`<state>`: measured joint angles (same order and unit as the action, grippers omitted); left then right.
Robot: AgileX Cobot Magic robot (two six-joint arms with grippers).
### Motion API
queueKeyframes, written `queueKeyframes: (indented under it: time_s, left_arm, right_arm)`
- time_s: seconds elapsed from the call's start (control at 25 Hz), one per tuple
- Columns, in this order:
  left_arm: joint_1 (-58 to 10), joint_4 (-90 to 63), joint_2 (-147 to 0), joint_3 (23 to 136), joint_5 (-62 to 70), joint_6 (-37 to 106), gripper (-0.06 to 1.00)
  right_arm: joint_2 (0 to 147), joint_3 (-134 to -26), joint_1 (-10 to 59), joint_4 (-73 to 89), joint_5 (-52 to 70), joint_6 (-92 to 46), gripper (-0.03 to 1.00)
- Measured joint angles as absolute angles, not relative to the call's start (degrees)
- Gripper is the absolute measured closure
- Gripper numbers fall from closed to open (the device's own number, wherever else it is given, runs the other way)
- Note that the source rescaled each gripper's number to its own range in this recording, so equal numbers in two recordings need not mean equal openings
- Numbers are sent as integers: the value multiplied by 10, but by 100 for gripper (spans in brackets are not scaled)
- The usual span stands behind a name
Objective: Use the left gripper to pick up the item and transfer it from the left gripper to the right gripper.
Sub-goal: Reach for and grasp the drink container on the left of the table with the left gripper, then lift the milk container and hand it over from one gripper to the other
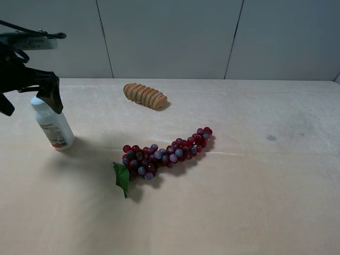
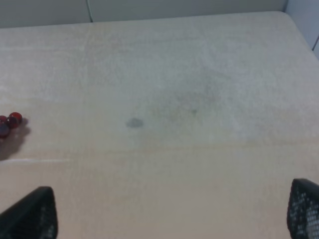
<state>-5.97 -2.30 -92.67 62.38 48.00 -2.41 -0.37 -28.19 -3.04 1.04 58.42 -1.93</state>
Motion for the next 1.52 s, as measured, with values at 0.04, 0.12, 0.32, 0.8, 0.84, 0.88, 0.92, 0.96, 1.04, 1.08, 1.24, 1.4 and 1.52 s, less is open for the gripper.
queueKeyframes:
  time_s: [0.04,0.12,0.32,0.8,0.84,0.88,0.92,0.96,1.04,1.08,1.24,1.4,1.52]
  left_arm:
    - [-62,-23,-938,624,471,-25,-6]
    - [-65,-29,-961,624,450,-26,-6]
    - [-67,-48,-1006,624,419,-31,-6]
    - [-77,-27,-1018,627,404,-49,53]
    - [-77,-21,-1018,627,407,-49,74]
    - [-77,-18,-1018,627,410,-50,94]
    - [-77,-18,-1019,627,412,-52,92]
    - [-77,-18,-1019,627,412,-53,92]
    - [-77,-17,-1019,627,415,-53,92]
    - [-77,-16,-1019,627,415,-53,92]
    - [-77,-13,-1019,627,416,-54,92]
    - [-77,-5,-1020,641,437,-54,92]
    - [-77,0,-1021,686,483,-55,92]
  right_arm:
    - [-4,-282,-30,10,584,-19,-3]
    - [-4,-282,-30,10,584,-19,-3]
    - [-4,-282,-30,10,584,-19,-3]
    - [-4,-282,-30,11,584,-19,-3]
    - [-4,-282,-30,11,584,-19,-3]
    - [-4,-282,-30,11,584,-19,-3]
    - [-4,-282,-30,11,584,-19,-3]
    - [-4,-282,-30,11,584,-19,-3]
    - [-4,-282,-30,11,584,-19,-3]
    - [-4,-282,-30,11,584,-19,-3]
    - [-4,-282,-30,11,584,-19,-3]
    - [-4,-282,-30,11,584,-19,-3]
    - [-4,-282,-30,11,584,-19,-3]
